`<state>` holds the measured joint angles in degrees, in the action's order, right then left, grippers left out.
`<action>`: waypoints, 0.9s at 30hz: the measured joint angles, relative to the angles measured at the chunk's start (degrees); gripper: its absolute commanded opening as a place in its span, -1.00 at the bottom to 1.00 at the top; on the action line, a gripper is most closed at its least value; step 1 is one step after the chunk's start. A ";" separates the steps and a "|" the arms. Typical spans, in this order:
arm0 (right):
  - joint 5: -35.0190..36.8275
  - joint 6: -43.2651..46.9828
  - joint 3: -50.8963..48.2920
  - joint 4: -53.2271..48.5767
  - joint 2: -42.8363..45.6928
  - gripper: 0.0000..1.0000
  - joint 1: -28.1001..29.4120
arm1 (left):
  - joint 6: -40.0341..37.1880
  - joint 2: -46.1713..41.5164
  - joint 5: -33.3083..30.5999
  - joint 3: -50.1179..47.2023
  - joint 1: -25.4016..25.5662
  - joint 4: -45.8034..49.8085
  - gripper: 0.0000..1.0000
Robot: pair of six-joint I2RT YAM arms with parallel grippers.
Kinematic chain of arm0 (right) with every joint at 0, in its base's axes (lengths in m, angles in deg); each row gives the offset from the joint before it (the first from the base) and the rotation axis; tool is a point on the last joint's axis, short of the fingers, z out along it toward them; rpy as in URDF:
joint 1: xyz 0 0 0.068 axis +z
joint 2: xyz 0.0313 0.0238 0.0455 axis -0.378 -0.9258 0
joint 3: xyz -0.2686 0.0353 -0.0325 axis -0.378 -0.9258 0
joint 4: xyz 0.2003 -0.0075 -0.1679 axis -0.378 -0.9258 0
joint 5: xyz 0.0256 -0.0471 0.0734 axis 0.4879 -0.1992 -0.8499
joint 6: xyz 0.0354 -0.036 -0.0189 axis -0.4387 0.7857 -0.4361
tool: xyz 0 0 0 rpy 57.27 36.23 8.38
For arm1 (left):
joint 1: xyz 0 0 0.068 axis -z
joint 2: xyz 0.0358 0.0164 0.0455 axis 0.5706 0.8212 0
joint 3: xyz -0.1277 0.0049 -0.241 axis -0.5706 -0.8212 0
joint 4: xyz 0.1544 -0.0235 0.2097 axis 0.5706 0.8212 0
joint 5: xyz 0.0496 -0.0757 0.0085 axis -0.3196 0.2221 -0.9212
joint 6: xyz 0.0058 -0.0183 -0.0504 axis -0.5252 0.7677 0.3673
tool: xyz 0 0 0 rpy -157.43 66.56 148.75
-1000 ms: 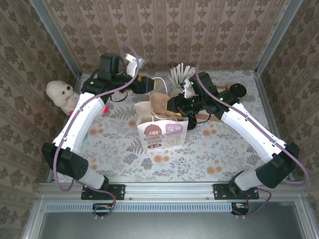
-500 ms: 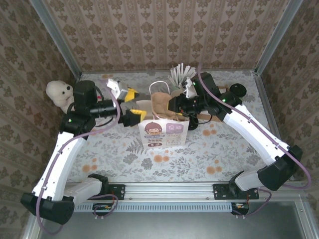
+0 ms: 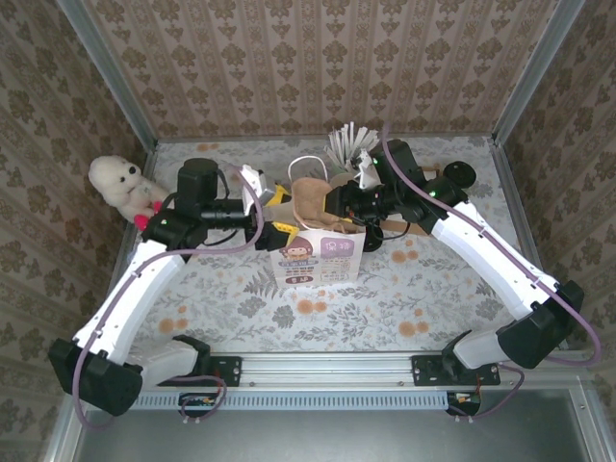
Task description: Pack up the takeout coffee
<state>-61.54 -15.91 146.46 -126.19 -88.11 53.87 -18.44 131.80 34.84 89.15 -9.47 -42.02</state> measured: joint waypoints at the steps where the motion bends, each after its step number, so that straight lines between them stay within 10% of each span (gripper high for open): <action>1: 0.00 0.00 0.00 0.02 0.00 -0.31 0.00 | -0.63 0.76 0.02 -0.02 -0.02 -0.17 0.68; 7: 0.00 -0.04 -0.02 0.04 0.00 -0.32 0.00 | -2.01 4.70 3.10 -1.09 -1.11 -2.97 0.57; 18: 3.78 -2.40 -2.21 1.57 2.60 -0.34 -0.26 | -2.80 6.47 10.40 -3.13 -1.03 -7.32 -0.56; 27: 6.69 -2.84 -2.36 0.92 2.95 -0.34 -0.33 | -2.75 0.52 9.05 -7.98 -1.40 -8.85 -0.59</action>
<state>-54.85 -18.75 144.10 -125.27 -85.16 53.54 -21.19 132.32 43.88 81.17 -10.87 -50.88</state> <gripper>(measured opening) 0.333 0.191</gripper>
